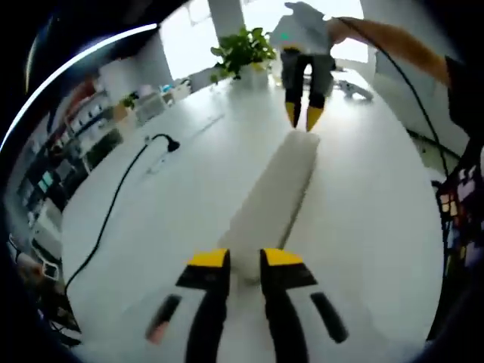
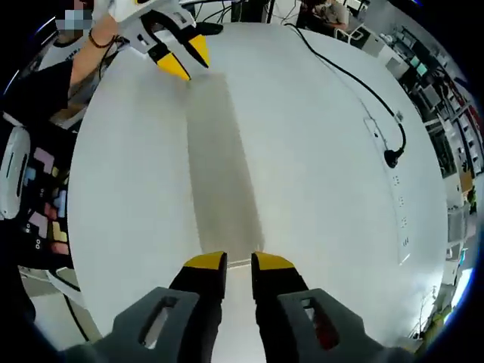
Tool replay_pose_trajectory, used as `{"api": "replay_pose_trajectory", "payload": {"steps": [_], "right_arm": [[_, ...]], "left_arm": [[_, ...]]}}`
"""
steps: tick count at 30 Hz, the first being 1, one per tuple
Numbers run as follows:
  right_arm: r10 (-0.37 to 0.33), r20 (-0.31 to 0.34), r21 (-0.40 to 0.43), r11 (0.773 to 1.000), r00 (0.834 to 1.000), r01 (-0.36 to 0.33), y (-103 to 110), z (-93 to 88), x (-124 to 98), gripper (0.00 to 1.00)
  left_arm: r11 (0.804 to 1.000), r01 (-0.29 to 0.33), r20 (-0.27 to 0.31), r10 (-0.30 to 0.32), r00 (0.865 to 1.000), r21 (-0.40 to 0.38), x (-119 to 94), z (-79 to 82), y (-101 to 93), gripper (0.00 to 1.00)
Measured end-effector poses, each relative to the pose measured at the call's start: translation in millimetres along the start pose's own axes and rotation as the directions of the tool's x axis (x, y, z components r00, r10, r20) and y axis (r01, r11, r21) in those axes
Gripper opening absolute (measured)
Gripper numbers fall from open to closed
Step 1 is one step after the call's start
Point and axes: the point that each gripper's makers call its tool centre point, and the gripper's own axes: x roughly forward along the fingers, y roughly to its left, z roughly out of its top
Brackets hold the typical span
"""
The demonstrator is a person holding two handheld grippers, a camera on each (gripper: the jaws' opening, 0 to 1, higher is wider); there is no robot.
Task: Arrange the utensils inside the cutlery case until each visible utensil rests in its matching compartment.
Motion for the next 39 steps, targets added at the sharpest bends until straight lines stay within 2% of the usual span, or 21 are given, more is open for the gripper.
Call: {"api": "replay_pose_trajectory", "payload": {"steps": [4,6,8,9,11,13,14,16,18,28,35,37,39], "right_arm": [[0.002,-0.005,0.036,0.999,1.0,-0.002,-3,-2.0,3,0.13],[0.006,-0.015,0.034,0.999,1.0,-0.005,-3,-3.8,5,0.12],[0.005,-0.017,0.027,1.0,1.0,-0.005,-4,-2.7,4,0.12],[0.006,-0.022,0.017,1.0,1.0,-0.006,-5,-3.0,4,0.11],[0.007,-0.028,0.004,1.0,1.0,-0.007,-4,-2.5,4,0.12],[0.009,-0.033,0.002,1.0,0.999,-0.009,-4,-1.6,5,0.12],[0.01,-0.034,0.004,1.0,0.999,-0.01,-4,-1.5,5,0.12],[0.016,-0.036,-0.005,1.0,0.999,-0.016,-4,-1.4,5,0.12],[0.018,-0.047,-0.014,1.0,0.999,-0.018,-3,-1.3,5,0.12],[0.023,-0.058,-0.013,1.0,0.998,-0.023,-1,-0.3,6,0.12],[0.03,-0.07,0.004,1.0,0.997,-0.03,-1,-0.1,8,0.12],[0.033,-0.067,0.037,0.999,0.997,-0.031,-2,-1.5,9,0.12],[0.043,-0.069,0.011,0.999,0.997,-0.043,-3,-2.8,9,0.12]], "left_arm": [[0.998,0.031,-0.05,-0.028,0.998,0.054,3,4.4,4.7,0.12],[0.991,0.111,-0.11,-0.103,0.989,0.07,7,1.8,-0.6,0.1],[0.987,0.149,-0.127,-0.139,0.982,0.066,10,5.6,1.1,0.05],[0.983,0.171,-0.163,-0.158,0.974,0.071,11,2.7,2.2,0.05],[0.979,0.175,-0.231,-0.148,0.962,0.104,12,-5.6,5.4,0.05],[0.978,0.149,-0.272,-0.105,0.956,0.146,14,-10.9,12.4,0.05],[0.979,0.142,-0.279,-0.097,0.955,0.146,15,-12.4,13.5,0.05],[0.978,0.17,-0.29,-0.128,0.948,0.124,16,-16.0,9.3,0.03],[0.978,0.182,-0.268,-0.15,0.952,0.1,15,-13.6,7.3,0.02],[0.964,0.224,-0.335,-0.166,0.928,0.143,15,-15.4,6.2,0.02],[0.962,0.229,-0.328,-0.169,0.929,0.152,13,-16.5,3.0,0.01],[0.963,0.228,-0.322,-0.171,0.931,0.146,13,-16.4,2.2,0.01],[0.962,0.232,-0.316,-0.176,0.932,0.146,12,-16.8,1.0,0.01]]}}
